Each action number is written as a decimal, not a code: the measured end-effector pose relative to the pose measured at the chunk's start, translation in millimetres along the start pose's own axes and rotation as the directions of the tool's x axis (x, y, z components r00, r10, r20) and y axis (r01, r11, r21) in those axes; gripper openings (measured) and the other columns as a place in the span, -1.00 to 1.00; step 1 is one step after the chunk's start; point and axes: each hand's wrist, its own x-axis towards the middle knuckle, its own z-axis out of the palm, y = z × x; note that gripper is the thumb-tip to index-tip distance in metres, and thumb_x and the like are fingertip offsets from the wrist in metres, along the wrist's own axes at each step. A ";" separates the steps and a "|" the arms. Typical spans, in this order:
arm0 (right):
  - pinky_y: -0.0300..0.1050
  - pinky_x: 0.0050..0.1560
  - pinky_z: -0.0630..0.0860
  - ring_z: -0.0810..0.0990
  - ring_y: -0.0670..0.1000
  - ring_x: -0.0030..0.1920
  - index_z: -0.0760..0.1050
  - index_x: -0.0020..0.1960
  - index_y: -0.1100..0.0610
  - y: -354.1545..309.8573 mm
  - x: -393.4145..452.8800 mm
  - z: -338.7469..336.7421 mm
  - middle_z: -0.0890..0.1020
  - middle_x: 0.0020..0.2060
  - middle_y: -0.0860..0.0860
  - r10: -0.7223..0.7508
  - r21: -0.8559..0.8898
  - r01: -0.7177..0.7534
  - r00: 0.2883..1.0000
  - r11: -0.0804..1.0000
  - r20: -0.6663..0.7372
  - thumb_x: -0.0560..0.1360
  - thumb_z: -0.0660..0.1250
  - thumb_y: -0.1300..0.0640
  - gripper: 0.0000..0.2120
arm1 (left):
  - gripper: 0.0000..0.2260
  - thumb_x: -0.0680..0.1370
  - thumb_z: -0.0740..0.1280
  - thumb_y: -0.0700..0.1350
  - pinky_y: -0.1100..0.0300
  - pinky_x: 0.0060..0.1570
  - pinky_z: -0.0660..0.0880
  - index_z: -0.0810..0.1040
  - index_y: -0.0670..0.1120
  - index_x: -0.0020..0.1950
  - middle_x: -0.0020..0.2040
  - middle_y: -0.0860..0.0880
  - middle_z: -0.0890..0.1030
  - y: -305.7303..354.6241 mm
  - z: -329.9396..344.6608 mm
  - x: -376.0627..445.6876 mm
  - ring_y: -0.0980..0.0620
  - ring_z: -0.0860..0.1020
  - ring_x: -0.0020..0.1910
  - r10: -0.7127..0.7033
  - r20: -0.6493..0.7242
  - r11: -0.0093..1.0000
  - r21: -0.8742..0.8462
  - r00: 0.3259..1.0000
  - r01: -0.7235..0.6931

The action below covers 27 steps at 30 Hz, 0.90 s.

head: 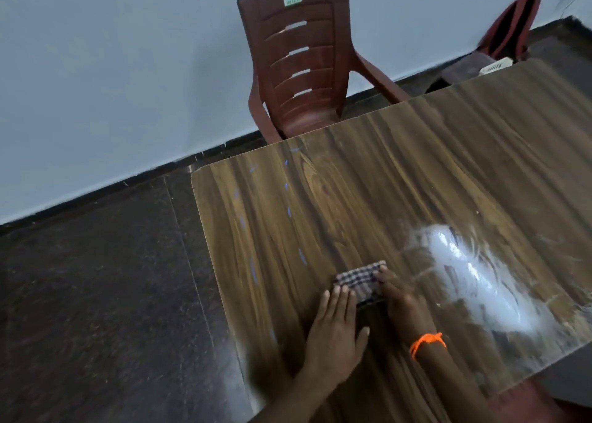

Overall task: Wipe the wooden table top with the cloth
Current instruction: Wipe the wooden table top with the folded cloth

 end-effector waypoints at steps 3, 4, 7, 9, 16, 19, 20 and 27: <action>-0.09 0.22 0.43 0.57 0.14 0.18 0.62 0.08 0.27 -2.7 45.2 0.6 0.60 0.16 0.19 0.105 -0.032 -0.108 0.991 0.994 -0.079 0.33 0.39 0.51 -0.64 | -0.34 0.66 0.09 0.15 -0.11 0.61 -0.12 0.12 -0.25 0.63 0.63 -0.22 0.16 -14.2 -13.2 44.8 -0.13 0.03 0.65 -0.003 -0.009 1.000 0.029 1.000 0.003; -0.15 0.22 0.41 0.58 0.13 0.18 0.62 0.10 0.27 -7.1 62.2 4.2 0.60 0.16 0.19 0.111 -0.039 -0.115 0.989 0.993 -0.095 0.35 0.39 0.49 -0.65 | -0.34 0.67 0.09 0.15 -0.11 0.62 -0.11 0.10 -0.25 0.63 0.64 -0.22 0.14 -22.5 -17.7 57.0 -0.13 0.01 0.65 -0.012 -0.015 0.999 0.042 1.000 0.012; -0.24 0.20 0.35 0.57 0.13 0.19 0.60 0.13 0.28 -25.7 100.6 20.7 0.60 0.16 0.19 0.072 -0.054 -0.077 0.994 0.996 -0.082 0.38 0.38 0.44 -0.67 | -0.35 0.68 0.08 0.13 -0.08 0.61 -0.09 0.10 -0.25 0.63 0.63 -0.22 0.16 -50.2 -29.4 73.3 -0.13 0.03 0.65 -0.056 -0.034 0.997 0.053 0.998 0.058; -0.18 0.25 0.33 0.53 0.12 0.24 0.58 0.16 0.28 -36.9 111.4 29.8 0.57 0.20 0.18 0.040 -0.032 -0.042 0.999 0.999 -0.036 0.42 0.36 0.41 -0.68 | -0.36 0.69 0.05 0.14 -0.08 0.61 -0.07 0.11 -0.25 0.63 0.63 -0.22 0.18 -65.0 -33.0 66.2 -0.12 0.04 0.65 -0.077 -0.050 0.996 0.051 0.996 0.079; -0.04 0.28 0.45 0.43 0.03 0.35 0.62 0.04 0.23 -22.6 61.2 19.4 0.56 0.25 0.08 -0.202 0.002 0.204 0.967 0.979 0.154 0.36 0.41 0.46 -0.71 | -0.35 0.66 0.15 0.18 -0.09 0.56 0.08 0.27 -0.26 0.58 0.58 -0.21 0.31 -53.2 -8.0 -2.0 -0.13 0.17 0.61 -0.005 -0.016 0.999 -0.044 1.000 0.005; 0.00 0.24 0.48 0.46 0.06 0.33 0.62 -0.03 0.23 -6.0 50.7 4.9 0.57 0.23 0.08 -0.184 -0.005 0.186 0.977 0.983 0.111 0.37 0.38 0.48 -0.75 | -0.32 0.62 0.20 0.18 -0.07 0.54 0.03 0.28 -0.26 0.58 0.58 -0.21 0.32 -31.9 -3.2 2.0 -0.13 0.18 0.61 0.032 0.004 0.998 -0.056 0.999 -0.032; 0.02 0.22 0.50 0.47 0.06 0.31 0.62 -0.05 0.23 -1.9 53.1 3.3 0.58 0.22 0.08 -0.156 -0.010 0.157 0.985 0.988 0.077 0.37 0.36 0.49 -0.75 | -0.32 0.63 0.17 0.18 -0.06 0.55 -0.03 0.23 -0.26 0.60 0.60 -0.22 0.27 -28.1 -5.1 11.9 -0.13 0.13 0.62 0.031 -0.013 0.997 -0.065 0.999 -0.032; -0.07 0.15 0.53 0.55 0.06 0.22 0.61 0.11 0.17 -5.8 136.7 20.8 0.59 0.21 0.10 -0.008 -0.031 0.007 0.999 0.999 -0.050 0.40 0.38 0.40 -0.69 | -0.36 0.68 0.05 0.13 -0.10 0.61 -0.19 0.10 -0.27 0.63 0.63 -0.25 0.17 -65.9 -43.5 100.0 -0.15 0.02 0.65 -0.036 -0.057 0.999 0.010 0.998 0.036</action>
